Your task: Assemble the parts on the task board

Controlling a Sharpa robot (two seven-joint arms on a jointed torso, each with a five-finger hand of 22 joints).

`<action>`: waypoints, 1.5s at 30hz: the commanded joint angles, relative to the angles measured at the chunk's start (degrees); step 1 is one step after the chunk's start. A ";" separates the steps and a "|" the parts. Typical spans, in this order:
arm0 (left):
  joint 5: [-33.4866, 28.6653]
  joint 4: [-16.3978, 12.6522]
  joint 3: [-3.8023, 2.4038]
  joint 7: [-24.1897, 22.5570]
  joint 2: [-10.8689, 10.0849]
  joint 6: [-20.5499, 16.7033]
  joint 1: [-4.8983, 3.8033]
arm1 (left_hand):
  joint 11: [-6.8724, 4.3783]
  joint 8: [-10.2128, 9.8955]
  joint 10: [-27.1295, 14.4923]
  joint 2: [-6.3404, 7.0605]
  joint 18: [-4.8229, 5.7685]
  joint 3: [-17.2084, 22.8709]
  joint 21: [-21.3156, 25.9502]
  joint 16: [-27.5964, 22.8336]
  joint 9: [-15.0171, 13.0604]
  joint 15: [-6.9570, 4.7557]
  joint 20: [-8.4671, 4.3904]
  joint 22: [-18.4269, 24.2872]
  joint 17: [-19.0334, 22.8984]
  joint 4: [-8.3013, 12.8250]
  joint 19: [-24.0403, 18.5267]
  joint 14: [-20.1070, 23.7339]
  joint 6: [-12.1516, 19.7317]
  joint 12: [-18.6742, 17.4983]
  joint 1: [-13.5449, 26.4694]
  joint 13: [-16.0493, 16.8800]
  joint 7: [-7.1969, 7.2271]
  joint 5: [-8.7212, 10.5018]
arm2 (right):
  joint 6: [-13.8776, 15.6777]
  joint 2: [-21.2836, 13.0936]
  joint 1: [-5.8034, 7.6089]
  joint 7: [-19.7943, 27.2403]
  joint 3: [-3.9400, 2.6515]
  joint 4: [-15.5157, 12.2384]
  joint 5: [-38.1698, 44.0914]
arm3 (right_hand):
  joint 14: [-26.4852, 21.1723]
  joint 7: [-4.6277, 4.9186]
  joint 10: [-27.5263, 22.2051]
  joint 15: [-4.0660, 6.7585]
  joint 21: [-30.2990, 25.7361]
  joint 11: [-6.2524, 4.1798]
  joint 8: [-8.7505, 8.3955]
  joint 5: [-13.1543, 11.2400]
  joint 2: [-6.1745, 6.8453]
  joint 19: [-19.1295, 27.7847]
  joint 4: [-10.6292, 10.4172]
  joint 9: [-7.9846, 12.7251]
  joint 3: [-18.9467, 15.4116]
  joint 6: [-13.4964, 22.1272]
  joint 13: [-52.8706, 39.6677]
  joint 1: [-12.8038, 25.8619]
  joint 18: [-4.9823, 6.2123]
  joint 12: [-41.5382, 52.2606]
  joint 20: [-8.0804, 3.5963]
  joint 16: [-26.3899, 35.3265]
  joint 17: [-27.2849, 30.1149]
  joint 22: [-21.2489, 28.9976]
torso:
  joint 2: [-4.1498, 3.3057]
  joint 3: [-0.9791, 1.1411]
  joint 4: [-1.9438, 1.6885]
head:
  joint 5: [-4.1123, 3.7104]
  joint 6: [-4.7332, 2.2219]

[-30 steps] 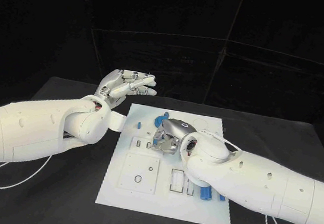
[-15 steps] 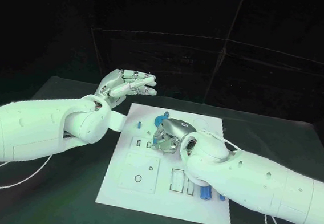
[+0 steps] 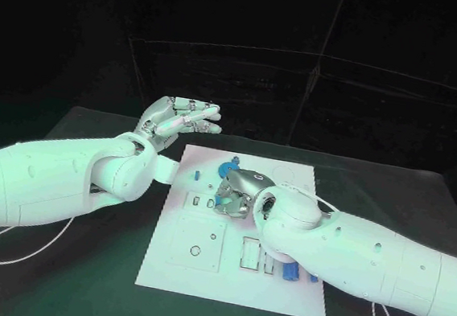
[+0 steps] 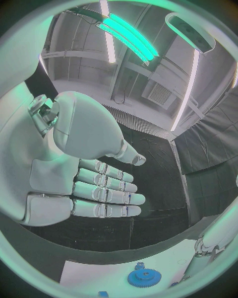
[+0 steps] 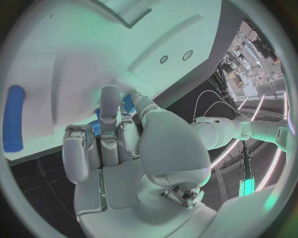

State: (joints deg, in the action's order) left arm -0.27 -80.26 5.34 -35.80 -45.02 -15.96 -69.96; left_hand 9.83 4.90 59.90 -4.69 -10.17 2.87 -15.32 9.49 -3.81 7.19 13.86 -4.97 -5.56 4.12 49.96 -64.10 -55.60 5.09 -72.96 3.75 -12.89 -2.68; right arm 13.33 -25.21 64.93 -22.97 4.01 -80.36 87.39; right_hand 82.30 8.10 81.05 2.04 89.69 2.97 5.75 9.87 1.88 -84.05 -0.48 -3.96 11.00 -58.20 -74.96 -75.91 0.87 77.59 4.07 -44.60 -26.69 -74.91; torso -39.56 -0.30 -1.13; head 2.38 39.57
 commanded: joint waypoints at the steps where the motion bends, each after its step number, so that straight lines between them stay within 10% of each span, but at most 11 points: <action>1: -0.11 -0.03 -0.06 -0.15 0.08 0.59 -0.11 | 0.06 -0.21 0.41 -0.34 -0.45 -0.10 0.08 -0.16 0.05 0.02 0.01 0.05 -0.07 0.37 0.42 -0.28 -0.30 -0.13 0.22 -0.06 -0.22 -0.15 | -2.49 -0.06 -0.14 -0.76 0.18 -0.20 0.22 | 0.03 0.04 -0.24 -0.41 0.31 0.03 -0.25 0.19 0.49 -5.95 -0.12 -0.10 -0.43 0.24 -3.41 0.07 -0.87 -0.28 0.47 0.20 0.03 -15.09 | 0.02 0.01 -0.02 | 0.04 0.03; 25: -0.10 0.29 -0.06 -0.05 0.14 0.84 -0.10 | 0.13 -0.33 0.32 -0.27 -0.43 -0.16 0.13 -0.26 0.07 0.06 0.01 0.11 -0.06 0.43 0.47 -0.29 -0.24 -0.28 0.28 -0.08 -0.29 -0.16 | 7.82 -0.64 -0.25 -2.11 0.19 -1.48 3.17 | -0.02 1.69 -1.91 -1.63 0.31 1.58 -1.98 -3.44 3.87 -5.95 -4.84 0.21 -5.82 8.24 -1.99 2.54 -0.87 -1.73 1.62 -0.02 -0.09 -15.09 | 0.02 0.05 -0.01 | 0.04 -0.21; 33: 3.10 0.70 -0.05 3.11 -0.20 -2.33 -0.09 | -0.95 -0.14 3.05 -0.16 -0.50 -0.56 -1.05 1.10 -0.08 -1.33 -1.15 -0.11 -1.09 0.63 3.51 -4.48 -1.94 0.18 0.95 0.19 0.62 -0.21 | 15.37 -5.85 -0.25 11.72 0.09 -6.92 2.30 | -0.10 2.00 -2.01 -1.85 0.31 1.85 -1.91 -3.26 5.40 -5.95 -6.84 0.16 -6.80 9.65 -1.89 -0.74 -0.87 -1.65 1.89 -0.15 -0.12 -15.09 | 0.14 0.05 0.17 | 0.29 -0.46; 40: 10.65 1.49 -0.06 13.46 -0.69 -3.01 -0.09 | -4.14 0.51 9.91 0.16 -0.56 -1.17 -5.97 7.58 -0.31 -5.33 -5.18 -1.99 -5.92 0.40 13.17 -17.03 -5.30 1.94 2.05 1.05 3.23 -0.27 | 14.51 -14.57 2.56 23.89 -0.07 -13.93 -7.30 | -0.19 1.75 -2.46 -1.76 0.31 1.66 -1.10 -2.08 3.79 -5.95 -7.55 -0.15 -6.38 8.59 -1.47 -3.00 -0.87 -2.04 1.90 -0.22 -0.13 -15.09 | 0.25 0.13 0.23 | 0.51 -0.76; 45: 22.68 2.48 -0.08 31.71 -0.76 7.20 -0.39 | -6.42 1.46 15.30 -0.68 -0.45 -2.59 -10.50 17.15 -1.05 -7.97 -8.02 -4.04 -12.56 -3.11 20.70 -22.59 -7.68 4.60 6.31 3.18 5.25 -0.30 | 12.72 -20.30 6.23 24.68 -0.20 -16.01 -13.94 | -0.21 1.51 -2.86 -1.61 0.31 1.45 -0.63 -1.28 3.02 -5.95 -7.66 -0.26 -6.39 7.63 -0.99 -3.30 -0.87 -2.54 1.77 -0.25 -0.13 -15.09 | 0.68 0.14 0.42 | 0.40 -0.74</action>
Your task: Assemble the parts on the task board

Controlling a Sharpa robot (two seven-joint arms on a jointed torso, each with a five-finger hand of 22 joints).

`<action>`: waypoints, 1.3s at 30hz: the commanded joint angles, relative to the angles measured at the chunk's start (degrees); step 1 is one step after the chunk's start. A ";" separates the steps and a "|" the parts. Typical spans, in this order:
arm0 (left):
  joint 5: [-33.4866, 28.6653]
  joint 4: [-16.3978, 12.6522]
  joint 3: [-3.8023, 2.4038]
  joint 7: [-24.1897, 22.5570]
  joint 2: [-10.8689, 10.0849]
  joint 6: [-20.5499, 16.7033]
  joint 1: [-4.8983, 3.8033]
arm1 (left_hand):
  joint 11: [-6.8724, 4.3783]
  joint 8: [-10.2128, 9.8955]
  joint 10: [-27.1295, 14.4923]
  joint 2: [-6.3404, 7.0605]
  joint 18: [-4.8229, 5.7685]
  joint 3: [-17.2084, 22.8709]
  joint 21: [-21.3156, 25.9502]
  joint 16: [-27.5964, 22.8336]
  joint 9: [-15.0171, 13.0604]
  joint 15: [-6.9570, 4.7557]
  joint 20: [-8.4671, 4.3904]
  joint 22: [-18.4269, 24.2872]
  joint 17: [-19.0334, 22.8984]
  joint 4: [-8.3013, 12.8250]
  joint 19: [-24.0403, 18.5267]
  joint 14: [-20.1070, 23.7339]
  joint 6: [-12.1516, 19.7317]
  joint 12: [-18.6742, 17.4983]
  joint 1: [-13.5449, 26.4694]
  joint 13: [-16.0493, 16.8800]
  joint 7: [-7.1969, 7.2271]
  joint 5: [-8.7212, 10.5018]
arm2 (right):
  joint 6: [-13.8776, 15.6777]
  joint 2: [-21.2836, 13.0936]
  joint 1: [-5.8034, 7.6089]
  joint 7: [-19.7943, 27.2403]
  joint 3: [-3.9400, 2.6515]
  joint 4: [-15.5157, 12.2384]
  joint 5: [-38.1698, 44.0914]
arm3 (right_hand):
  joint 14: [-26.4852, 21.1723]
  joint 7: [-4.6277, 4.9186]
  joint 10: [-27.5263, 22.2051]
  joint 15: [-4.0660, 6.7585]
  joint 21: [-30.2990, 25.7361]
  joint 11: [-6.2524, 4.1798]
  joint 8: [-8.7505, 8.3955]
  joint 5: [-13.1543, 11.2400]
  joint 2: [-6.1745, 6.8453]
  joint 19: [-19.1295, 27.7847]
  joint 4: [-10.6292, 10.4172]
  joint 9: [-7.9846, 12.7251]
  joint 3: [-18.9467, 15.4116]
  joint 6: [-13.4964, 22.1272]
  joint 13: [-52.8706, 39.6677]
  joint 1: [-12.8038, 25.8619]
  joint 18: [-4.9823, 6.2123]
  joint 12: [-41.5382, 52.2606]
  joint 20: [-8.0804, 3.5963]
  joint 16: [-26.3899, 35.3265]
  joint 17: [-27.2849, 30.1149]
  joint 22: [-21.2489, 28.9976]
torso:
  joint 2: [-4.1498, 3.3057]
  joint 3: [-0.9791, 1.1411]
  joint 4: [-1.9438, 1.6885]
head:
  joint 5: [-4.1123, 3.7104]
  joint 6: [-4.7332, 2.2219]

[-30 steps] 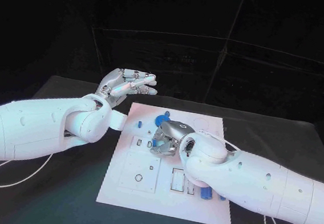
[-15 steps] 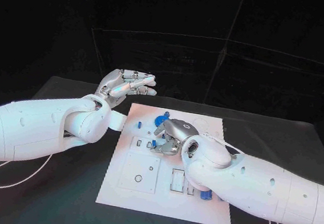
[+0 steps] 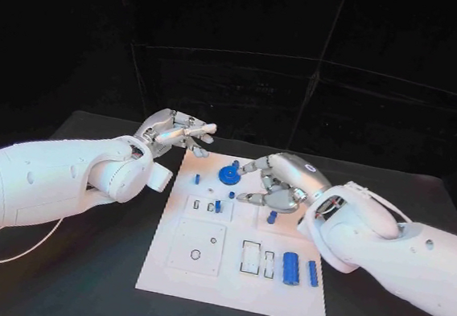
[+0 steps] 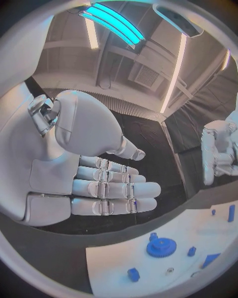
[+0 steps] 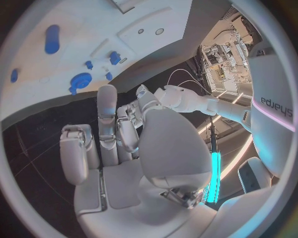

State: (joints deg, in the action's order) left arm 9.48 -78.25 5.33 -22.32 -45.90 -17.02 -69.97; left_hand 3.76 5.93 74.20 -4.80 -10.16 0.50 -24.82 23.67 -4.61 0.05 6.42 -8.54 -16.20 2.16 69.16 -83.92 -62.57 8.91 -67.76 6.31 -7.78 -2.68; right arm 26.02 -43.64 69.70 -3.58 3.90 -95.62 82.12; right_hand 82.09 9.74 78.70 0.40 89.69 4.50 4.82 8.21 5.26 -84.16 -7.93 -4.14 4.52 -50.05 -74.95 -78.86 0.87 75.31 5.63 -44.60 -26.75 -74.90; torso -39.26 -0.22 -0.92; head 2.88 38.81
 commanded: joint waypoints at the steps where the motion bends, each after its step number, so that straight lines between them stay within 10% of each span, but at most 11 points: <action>1: 15.79 0.81 -0.06 21.74 0.33 10.71 -0.56 | -0.84 0.82 1.00 -0.71 -0.19 -0.56 -2.06 10.37 -0.58 -1.35 -0.93 -1.05 -8.24 -2.01 2.66 -2.66 -0.65 1.76 1.55 1.48 0.24 -0.05 | -0.20 -2.97 2.19 5.04 -0.10 -0.83 -10.73 | -0.01 -0.17 -0.52 0.07 0.31 -0.12 0.36 0.62 -0.59 -5.84 -0.24 -0.08 0.13 -0.66 -0.97 -0.43 -0.87 -0.28 0.17 -0.25 -0.07 -15.10 | 0.54 0.10 0.23 | 0.03 0.06; 7: 26.32 1.87 -0.07 33.81 1.60 17.68 -1.24 | -2.67 4.94 1.83 0.08 0.18 -3.57 -10.25 52.24 -3.37 -2.87 -3.10 -6.00 -53.35 -6.38 7.88 -4.02 -0.05 13.00 2.39 10.42 1.74 -0.13 | -0.87 -7.56 4.96 4.11 -0.28 0.03 -19.64 | -0.03 -0.24 -0.45 0.18 0.31 -0.22 0.39 3.21 -1.30 -5.84 0.07 0.00 0.37 -0.82 -0.99 -1.17 -0.87 -0.23 0.05 -0.26 -0.07 -15.10 | 1.13 0.45 0.42 | 0.29 0.54; 11: 33.48 1.76 -0.07 40.35 2.62 22.27 -2.23 | -3.07 9.83 -1.27 0.04 2.79 -6.63 -31.17 63.15 -6.85 -3.55 -4.14 -30.31 -68.46 -10.74 12.08 -5.10 0.72 25.51 3.97 20.98 2.87 -0.03 | -1.63 -9.15 5.81 2.44 -0.37 1.25 -21.82 | -0.04 -0.24 -0.51 0.19 0.31 -0.22 0.38 3.28 -1.23 -5.84 0.03 0.01 0.24 -0.82 -0.89 -1.05 -0.87 -0.32 0.05 -0.26 -0.07 -15.10 | 1.44 0.61 0.49 | 0.67 0.77; 18: 41.98 2.28 -0.07 48.88 5.45 31.93 -4.07 | -3.52 15.13 -6.65 -1.06 4.41 -11.69 -42.53 64.14 -11.16 -3.86 -4.42 -45.10 -70.03 -16.42 13.74 -5.12 4.30 36.16 4.17 31.09 3.14 -0.01 | -2.84 -9.93 6.39 -1.21 -0.40 2.63 -21.40 | -0.04 -0.25 -0.40 0.18 0.31 -0.22 0.36 3.70 -0.97 -5.84 -0.09 0.05 -0.25 -0.82 -0.96 -0.74 -0.87 -0.21 0.09 -0.26 -0.07 -15.10 | 2.01 1.02 0.45 | 0.89 1.17; 29: 46.09 4.55 -0.08 51.81 10.28 32.91 -4.86 | -4.53 23.50 -3.06 -1.64 5.57 -15.91 -48.65 66.10 -17.95 -4.76 -4.99 -53.89 -73.39 -18.61 14.98 -5.98 6.65 50.66 2.08 45.98 4.30 -0.04 | -3.74 -9.13 6.54 -5.04 -0.40 3.74 -19.57 | -0.03 -0.34 0.02 0.20 0.31 -0.27 0.52 4.85 -0.56 -5.84 -0.53 0.07 -1.57 -1.11 -1.24 -0.08 -0.87 0.23 0.10 -0.28 -0.06 -15.10 | 1.89 0.86 0.51 | 0.87 1.15; 39: 46.34 7.12 0.82 52.42 13.50 35.06 -5.01 | -4.75 26.97 -2.68 -2.67 5.84 -17.86 -50.38 66.33 -21.30 -4.84 -5.27 -56.36 -73.80 -18.57 15.09 -6.08 8.74 53.51 2.48 48.90 4.62 -0.01 | -4.45 -8.16 6.54 -5.80 -0.39 4.50 -19.36 | -0.03 -0.38 -0.06 0.23 0.31 -0.31 0.61 5.46 -0.69 -5.84 -0.63 0.06 -1.86 -1.27 -1.09 -0.08 -0.87 0.11 0.08 -0.28 -0.05 -15.10 | 1.86 0.82 0.33 | 0.71 1.35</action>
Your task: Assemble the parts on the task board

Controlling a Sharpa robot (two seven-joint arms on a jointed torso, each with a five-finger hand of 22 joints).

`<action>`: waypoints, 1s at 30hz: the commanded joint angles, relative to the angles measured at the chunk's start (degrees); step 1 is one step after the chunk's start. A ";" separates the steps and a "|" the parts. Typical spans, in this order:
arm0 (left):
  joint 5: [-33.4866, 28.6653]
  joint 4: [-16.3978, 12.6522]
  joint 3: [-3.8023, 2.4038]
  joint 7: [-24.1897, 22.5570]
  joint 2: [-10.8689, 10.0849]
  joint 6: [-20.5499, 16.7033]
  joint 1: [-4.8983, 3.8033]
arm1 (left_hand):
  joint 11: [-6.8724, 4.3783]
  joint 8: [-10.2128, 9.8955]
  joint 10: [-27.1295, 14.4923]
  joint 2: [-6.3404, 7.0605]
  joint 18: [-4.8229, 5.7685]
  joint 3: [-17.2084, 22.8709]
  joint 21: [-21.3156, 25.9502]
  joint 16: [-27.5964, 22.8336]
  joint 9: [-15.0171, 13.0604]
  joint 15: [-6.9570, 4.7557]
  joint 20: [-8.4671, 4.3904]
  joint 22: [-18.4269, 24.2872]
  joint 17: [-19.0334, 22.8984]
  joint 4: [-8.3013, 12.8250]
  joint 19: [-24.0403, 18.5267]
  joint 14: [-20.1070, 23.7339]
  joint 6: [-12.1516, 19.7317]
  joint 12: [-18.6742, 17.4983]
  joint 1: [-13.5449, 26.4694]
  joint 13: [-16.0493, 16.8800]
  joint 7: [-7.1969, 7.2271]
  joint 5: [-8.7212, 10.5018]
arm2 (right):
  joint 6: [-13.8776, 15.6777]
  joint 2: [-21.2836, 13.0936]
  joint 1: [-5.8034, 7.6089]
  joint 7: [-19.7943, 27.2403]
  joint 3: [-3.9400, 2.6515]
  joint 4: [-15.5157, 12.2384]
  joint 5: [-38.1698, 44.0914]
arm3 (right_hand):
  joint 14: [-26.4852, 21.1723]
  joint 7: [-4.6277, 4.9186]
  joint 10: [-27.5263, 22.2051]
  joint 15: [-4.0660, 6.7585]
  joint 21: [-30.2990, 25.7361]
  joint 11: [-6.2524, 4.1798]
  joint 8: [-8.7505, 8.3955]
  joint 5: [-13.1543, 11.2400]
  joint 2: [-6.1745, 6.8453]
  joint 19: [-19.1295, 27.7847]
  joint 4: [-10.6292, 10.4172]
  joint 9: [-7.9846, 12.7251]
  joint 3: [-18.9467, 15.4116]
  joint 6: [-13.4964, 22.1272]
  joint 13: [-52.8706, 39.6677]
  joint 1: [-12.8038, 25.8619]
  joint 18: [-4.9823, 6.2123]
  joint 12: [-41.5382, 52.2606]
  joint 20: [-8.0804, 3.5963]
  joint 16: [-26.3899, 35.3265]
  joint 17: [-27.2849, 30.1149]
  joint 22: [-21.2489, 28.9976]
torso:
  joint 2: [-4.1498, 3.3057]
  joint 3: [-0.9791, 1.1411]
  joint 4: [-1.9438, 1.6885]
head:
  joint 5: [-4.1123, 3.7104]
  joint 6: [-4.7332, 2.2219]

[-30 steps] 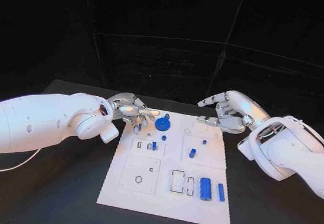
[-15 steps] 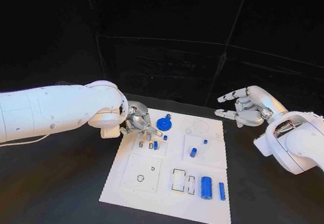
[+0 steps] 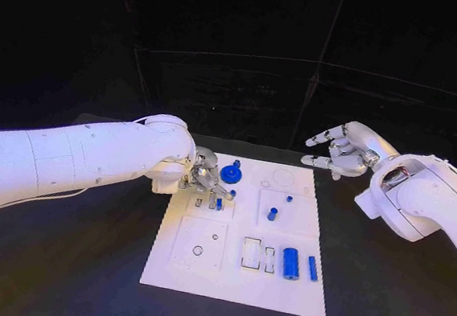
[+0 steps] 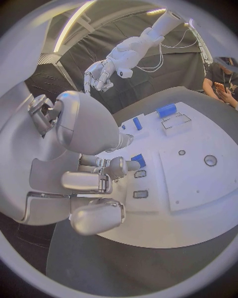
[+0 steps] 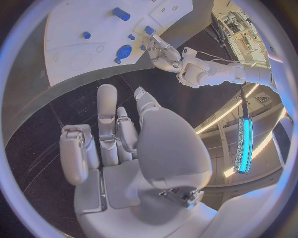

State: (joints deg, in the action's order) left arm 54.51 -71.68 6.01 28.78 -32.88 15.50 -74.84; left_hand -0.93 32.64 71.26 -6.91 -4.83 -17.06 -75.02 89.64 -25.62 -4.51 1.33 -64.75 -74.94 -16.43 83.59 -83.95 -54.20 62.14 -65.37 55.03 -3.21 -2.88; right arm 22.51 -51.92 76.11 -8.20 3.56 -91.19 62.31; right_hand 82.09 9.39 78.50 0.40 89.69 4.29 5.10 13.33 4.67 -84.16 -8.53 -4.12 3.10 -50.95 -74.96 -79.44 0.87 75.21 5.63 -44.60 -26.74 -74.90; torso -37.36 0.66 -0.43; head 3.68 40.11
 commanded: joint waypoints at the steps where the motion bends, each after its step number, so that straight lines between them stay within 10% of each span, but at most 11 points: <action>1: 1.32 0.76 0.27 1.38 0.71 2.85 -0.16 | -0.07 0.46 0.27 -0.65 0.52 -0.39 -0.26 0.36 -0.49 -0.28 -0.18 -0.28 -15.06 0.05 0.65 -6.05 0.52 0.40 0.05 0.32 0.05 0.19 | -1.06 0.15 0.13 -1.40 -0.05 0.11 0.49 | -0.04 -0.05 0.07 0.23 0.31 -0.12 0.35 0.69 -0.19 -5.84 -0.11 0.04 -0.57 -0.40 -1.00 0.53 -0.87 0.13 0.08 -0.28 -0.06 -15.10 | -0.04 -0.07 -0.17 | -0.11 0.12; 30: 2.00 3.05 0.89 1.65 3.61 2.52 -0.30 | -0.03 2.33 0.17 -2.29 0.60 0.10 -0.97 0.36 -2.51 -0.21 -0.08 -1.28 -15.06 0.90 0.55 -6.05 1.96 1.22 -2.30 1.13 0.02 0.12 | -2.06 0.88 0.13 -2.92 -0.05 0.92 0.95 | -0.03 -0.08 -0.39 0.26 0.31 -0.17 0.43 3.26 -0.45 -5.84 -0.62 0.07 -1.24 -0.48 -0.44 0.74 -0.87 -0.43 0.04 -0.28 -0.05 -15.10 | -0.03 -0.13 -0.15 | -0.08 0.57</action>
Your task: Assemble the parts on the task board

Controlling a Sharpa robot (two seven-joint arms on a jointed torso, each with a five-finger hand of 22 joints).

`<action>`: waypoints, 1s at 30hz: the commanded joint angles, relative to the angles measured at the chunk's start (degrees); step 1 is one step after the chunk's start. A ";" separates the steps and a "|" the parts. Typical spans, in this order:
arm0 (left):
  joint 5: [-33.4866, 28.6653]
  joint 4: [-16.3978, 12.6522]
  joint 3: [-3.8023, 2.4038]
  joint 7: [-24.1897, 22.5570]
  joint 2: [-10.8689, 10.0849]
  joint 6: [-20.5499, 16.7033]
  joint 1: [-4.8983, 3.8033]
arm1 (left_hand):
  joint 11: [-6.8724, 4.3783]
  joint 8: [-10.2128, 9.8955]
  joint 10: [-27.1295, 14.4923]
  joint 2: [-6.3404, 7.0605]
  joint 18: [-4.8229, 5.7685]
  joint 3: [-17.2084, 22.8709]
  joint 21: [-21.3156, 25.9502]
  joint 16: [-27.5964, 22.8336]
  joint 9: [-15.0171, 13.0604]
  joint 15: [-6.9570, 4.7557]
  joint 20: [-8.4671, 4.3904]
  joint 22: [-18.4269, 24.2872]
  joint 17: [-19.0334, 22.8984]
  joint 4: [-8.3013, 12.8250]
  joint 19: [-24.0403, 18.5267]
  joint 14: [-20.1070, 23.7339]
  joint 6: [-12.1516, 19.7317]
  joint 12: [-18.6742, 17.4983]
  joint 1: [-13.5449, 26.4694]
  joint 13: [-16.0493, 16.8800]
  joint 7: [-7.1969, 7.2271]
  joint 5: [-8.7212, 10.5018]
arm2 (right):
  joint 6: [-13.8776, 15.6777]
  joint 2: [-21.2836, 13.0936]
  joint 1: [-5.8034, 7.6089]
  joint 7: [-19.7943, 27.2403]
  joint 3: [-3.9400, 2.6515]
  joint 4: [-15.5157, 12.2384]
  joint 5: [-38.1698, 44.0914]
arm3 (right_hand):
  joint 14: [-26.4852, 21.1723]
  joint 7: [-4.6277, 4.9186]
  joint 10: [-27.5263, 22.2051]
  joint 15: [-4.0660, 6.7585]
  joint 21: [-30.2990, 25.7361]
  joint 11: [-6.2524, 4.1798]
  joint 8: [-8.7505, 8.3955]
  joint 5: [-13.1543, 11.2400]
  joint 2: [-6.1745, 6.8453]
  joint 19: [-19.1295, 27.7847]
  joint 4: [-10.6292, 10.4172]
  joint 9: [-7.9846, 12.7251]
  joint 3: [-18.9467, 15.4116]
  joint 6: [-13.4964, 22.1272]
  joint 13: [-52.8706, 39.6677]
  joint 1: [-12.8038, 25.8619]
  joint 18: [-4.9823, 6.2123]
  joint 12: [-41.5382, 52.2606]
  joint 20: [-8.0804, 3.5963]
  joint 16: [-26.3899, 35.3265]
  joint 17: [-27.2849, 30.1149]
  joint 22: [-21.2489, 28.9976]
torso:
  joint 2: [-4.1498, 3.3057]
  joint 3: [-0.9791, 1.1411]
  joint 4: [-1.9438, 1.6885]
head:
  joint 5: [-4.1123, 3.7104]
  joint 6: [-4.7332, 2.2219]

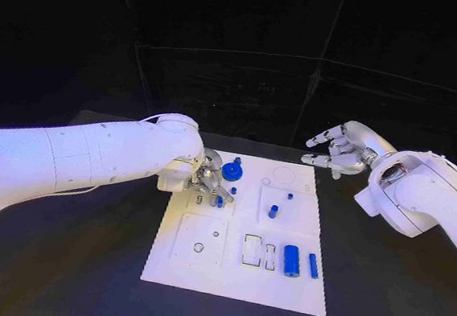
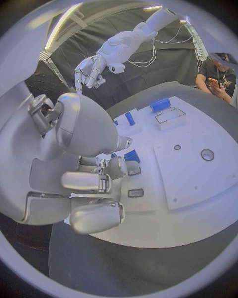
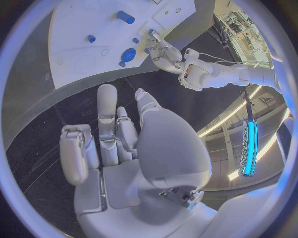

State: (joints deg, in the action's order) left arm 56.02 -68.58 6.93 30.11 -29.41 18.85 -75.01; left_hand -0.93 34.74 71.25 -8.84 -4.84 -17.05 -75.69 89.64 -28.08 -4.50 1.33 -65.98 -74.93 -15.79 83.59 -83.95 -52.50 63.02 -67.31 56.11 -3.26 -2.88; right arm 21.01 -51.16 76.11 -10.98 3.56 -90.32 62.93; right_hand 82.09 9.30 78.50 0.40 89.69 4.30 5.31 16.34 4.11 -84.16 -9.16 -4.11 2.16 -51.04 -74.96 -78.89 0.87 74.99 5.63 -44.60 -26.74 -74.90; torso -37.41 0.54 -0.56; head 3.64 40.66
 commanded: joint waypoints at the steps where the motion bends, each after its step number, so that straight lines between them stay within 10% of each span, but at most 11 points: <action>1: 0.48 -0.05 -0.03 0.32 0.16 -0.80 -0.12 | -0.03 0.24 0.18 -0.37 0.62 0.10 -0.33 0.36 -0.07 -0.22 -0.08 -0.08 -15.07 0.26 0.56 -6.05 0.27 0.35 -0.37 0.05 0.08 0.12 | -0.57 0.14 0.13 -0.13 -0.05 0.06 0.33 | -0.03 0.02 -0.39 0.26 0.31 -0.17 0.22 0.24 0.11 -5.84 0.01 0.06 -0.29 -0.39 -0.44 0.19 -0.87 -0.21 0.04 -0.28 -0.05 -15.10 | 0.02 -0.01 -0.02 | -0.05 0.02; 22: 1.13 0.62 -0.04 0.59 0.75 2.08 -0.17 | -0.04 1.55 0.01 -1.06 0.62 1.78 -0.64 0.36 -1.55 -0.23 -0.03 -0.57 -15.07 2.33 0.35 -6.05 1.20 0.47 -3.19 0.08 0.09 0.10 | -1.02 0.70 0.13 -0.14 -0.05 0.37 0.33 | -0.03 -0.01 -0.44 0.27 0.31 -0.18 0.30 0.40 -0.01 -5.84 -0.06 0.04 -0.34 -0.51 -0.38 0.18 -0.87 -0.28 0.04 -0.28 -0.04 -15.10 | -0.01 0.02 0.04 | -0.16 0.18; 30: 0.35 0.51 -0.04 0.29 0.85 -0.02 -0.18 | -0.64 1.65 -0.80 -4.06 0.54 8.08 -0.60 0.36 -2.16 -0.68 -0.29 -0.54 -15.07 8.26 0.14 -6.05 2.68 -0.46 -11.28 -0.78 0.69 0.00 | -1.24 0.85 0.13 -0.13 -0.05 0.49 0.33 | -0.03 -0.04 -0.46 0.30 0.31 -0.22 0.38 0.69 -0.18 -5.84 -0.07 0.03 -0.36 -0.64 -0.34 0.02 -0.87 -0.30 0.02 -0.28 -0.04 -15.10 | 0.01 0.05 -0.03 | -0.25 0.27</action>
State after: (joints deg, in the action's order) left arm 56.60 -68.03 6.88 30.21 -28.62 19.74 -75.14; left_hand -1.46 36.46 70.69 -12.40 -4.83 -9.65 -76.13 89.64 -30.21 -4.85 1.34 -66.57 -74.92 -8.08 83.59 -84.02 -50.12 62.88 -77.50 55.51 -2.73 -2.85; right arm 20.18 -50.39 76.11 -11.16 3.56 -89.78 63.01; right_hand 82.09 9.09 78.30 0.40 89.69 4.09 5.31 16.65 4.13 -84.16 -9.16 -4.10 2.16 -51.24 -74.96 -78.91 0.87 74.99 5.62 -44.60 -26.73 -74.90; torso -37.38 0.56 -0.55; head 3.42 40.92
